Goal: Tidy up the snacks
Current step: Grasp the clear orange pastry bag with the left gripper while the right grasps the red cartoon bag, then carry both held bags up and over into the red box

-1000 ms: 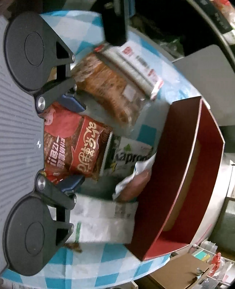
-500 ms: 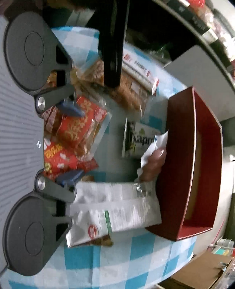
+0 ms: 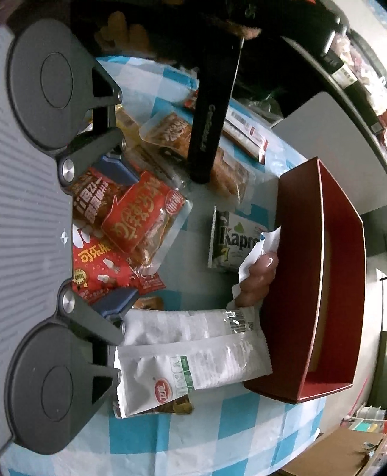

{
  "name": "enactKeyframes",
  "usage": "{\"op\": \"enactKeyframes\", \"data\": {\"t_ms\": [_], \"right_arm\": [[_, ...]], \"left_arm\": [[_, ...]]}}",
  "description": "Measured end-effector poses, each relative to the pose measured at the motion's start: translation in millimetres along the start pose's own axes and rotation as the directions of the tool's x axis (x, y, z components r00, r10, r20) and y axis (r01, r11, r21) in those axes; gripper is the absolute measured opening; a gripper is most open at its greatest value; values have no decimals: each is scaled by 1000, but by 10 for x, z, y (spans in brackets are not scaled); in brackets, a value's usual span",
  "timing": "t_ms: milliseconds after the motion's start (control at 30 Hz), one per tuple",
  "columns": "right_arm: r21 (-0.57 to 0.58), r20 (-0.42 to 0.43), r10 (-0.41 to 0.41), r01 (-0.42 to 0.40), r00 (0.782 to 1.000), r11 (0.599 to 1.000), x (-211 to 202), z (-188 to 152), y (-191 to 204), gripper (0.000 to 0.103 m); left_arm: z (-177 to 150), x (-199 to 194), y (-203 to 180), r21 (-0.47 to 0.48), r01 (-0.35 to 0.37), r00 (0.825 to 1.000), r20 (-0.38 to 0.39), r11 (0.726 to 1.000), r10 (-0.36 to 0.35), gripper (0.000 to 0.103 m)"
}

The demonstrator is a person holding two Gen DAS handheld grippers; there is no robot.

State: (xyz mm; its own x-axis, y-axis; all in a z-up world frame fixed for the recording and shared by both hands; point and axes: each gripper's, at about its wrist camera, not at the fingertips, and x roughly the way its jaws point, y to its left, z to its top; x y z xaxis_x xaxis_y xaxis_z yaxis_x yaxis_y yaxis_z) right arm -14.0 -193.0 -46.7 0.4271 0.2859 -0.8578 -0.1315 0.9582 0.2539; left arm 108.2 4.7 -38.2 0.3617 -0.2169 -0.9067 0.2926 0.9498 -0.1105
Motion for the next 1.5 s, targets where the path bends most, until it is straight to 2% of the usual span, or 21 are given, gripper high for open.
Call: {"op": "enactKeyframes", "data": {"t_ms": [167, 300, 433, 567, 667, 700, 767, 800, 900, 1000, 1067, 1100, 1200, 1233, 1333, 1433, 1500], "right_arm": [[-4, 5, -12, 12, 1000, 1000, 36, 14, 18, 77], [19, 13, -29, 29, 999, 999, 9, 9, -32, 73], [63, 26, -54, 53, 998, 997, -49, -21, 14, 76], [107, 20, -85, 82, 996, 991, -35, -52, 159, 80], [198, 43, -38, 29, 998, 980, -215, -157, 189, 80], [194, 37, -23, 15, 999, 981, -241, -191, 229, 80], [181, 0, -39, 39, 999, 983, -156, -194, 300, 80], [196, -10, -55, 56, 998, 979, -97, -179, 304, 80], [239, -35, -35, 43, 999, 970, 73, -88, 348, 80], [191, -53, -97, 105, 994, 976, 202, 12, 504, 81], [144, -65, -145, 153, 987, 978, 309, 83, 600, 81], [128, -69, -159, 167, 985, 978, 359, 110, 639, 84], [23, -78, -213, 216, 974, 976, 508, 161, 791, 93], [-17, -78, -226, 225, 971, 974, 545, 139, 828, 93], [-112, -57, -243, 236, 968, 965, 567, 60, 880, 91], [-109, -42, -229, 223, 973, 969, 516, 43, 839, 82], [-88, -53, -189, 184, 981, 979, 450, 32, 775, 79]], "left_arm": [[-117, -151, -48, -17, 83, 996, -16, 996, -83, 42], [-207, -297, -6, -32, 76, 997, 6, 997, -76, 41], [-242, -446, 122, -68, 89, 995, 53, 994, -85, 41], [-250, -520, 206, -91, 112, 992, 62, 990, -106, 41], [-236, -531, 287, -110, 151, 987, 75, 982, -144, 41], [-232, -543, 307, -118, 168, 984, 75, 979, -160, 41], [-219, -553, 342, -140, 201, 979, 74, 970, -192, 41], [-220, -571, 360, -150, 215, 976, 76, 965, -206, 41], [-222, -629, 393, -158, 242, 969, 95, 957, -229, 41], [-226, -675, 436, -168, 250, 966, 108, 953, -235, 41], [-228, -695, 475, -178, 230, 970, 117, 957, -211, 41], [-227, -704, 499, -180, 219, 972, 123, 959, -199, 41], [-223, -700, 601, -217, 249, 966, 124, 944, -227, 41], [-228, -689, 620, -225, 251, 966, 120, 942, -229, 41], [-237, -652, 613, -221, 242, 969, 104, 945, -224, 41], [-228, -630, 572, -215, 242, 970, 93, 946, -226, 41], [-221, -623, 550, -212, 245, 969, 92, 946, -230, 42]]}}
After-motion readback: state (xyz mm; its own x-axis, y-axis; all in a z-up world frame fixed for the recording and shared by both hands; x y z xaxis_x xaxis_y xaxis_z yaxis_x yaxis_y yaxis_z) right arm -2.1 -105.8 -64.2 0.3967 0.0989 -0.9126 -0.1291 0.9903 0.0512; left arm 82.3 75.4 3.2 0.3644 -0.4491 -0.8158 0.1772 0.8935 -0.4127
